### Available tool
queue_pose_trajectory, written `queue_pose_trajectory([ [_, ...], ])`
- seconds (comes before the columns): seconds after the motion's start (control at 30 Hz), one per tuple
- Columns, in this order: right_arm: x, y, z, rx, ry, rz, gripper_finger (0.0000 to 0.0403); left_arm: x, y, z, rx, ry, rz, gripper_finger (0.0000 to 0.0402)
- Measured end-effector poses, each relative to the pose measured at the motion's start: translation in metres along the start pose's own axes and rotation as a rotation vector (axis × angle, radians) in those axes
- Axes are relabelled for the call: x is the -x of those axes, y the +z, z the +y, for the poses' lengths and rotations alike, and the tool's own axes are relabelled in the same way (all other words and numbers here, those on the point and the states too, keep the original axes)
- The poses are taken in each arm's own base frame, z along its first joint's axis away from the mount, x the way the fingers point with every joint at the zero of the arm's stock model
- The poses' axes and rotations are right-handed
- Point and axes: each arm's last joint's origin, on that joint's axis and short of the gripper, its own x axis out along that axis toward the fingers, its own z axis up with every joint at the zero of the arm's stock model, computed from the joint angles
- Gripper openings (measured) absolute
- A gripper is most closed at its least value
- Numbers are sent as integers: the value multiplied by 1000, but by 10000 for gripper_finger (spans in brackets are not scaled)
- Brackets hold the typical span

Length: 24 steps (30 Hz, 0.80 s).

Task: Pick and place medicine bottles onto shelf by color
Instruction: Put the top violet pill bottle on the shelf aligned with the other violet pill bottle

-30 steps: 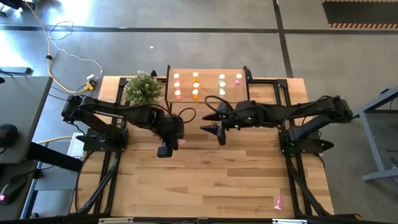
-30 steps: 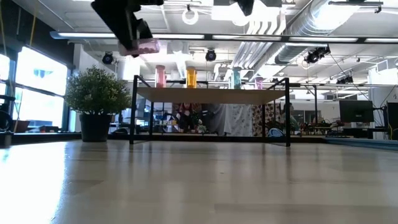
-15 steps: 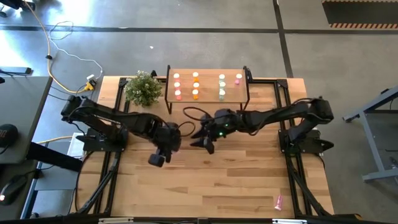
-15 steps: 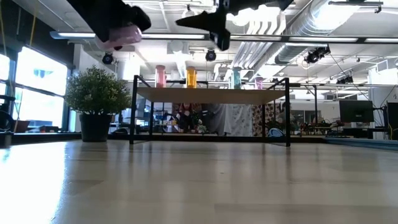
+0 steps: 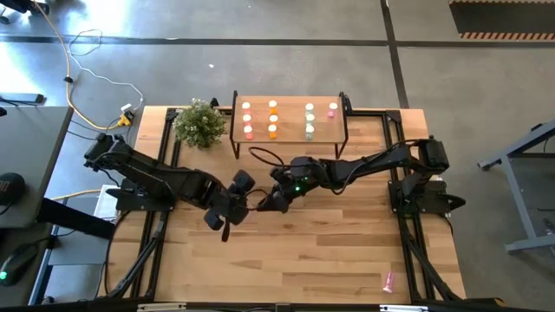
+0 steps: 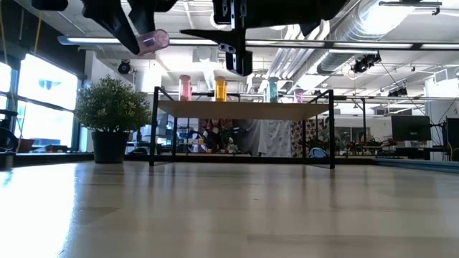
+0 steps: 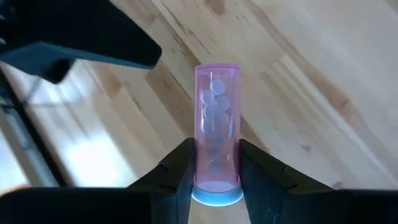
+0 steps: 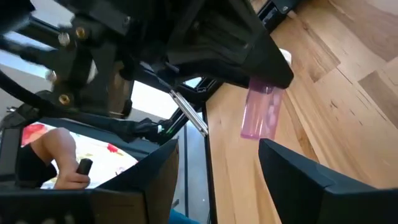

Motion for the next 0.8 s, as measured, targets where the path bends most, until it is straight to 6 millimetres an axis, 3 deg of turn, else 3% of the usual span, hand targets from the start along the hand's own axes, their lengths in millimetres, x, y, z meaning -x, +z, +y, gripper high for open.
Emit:
queue_pose_trajectory([
  [0.47, 2, 3, -2, -51, 2, 1, 213, 8, 18, -4, -325, 247, -21, 99],
  [0.8, 2, 2, -2, -58, 8, 20, 213, 9, 23, -1, -480, 316, -20, 99],
])
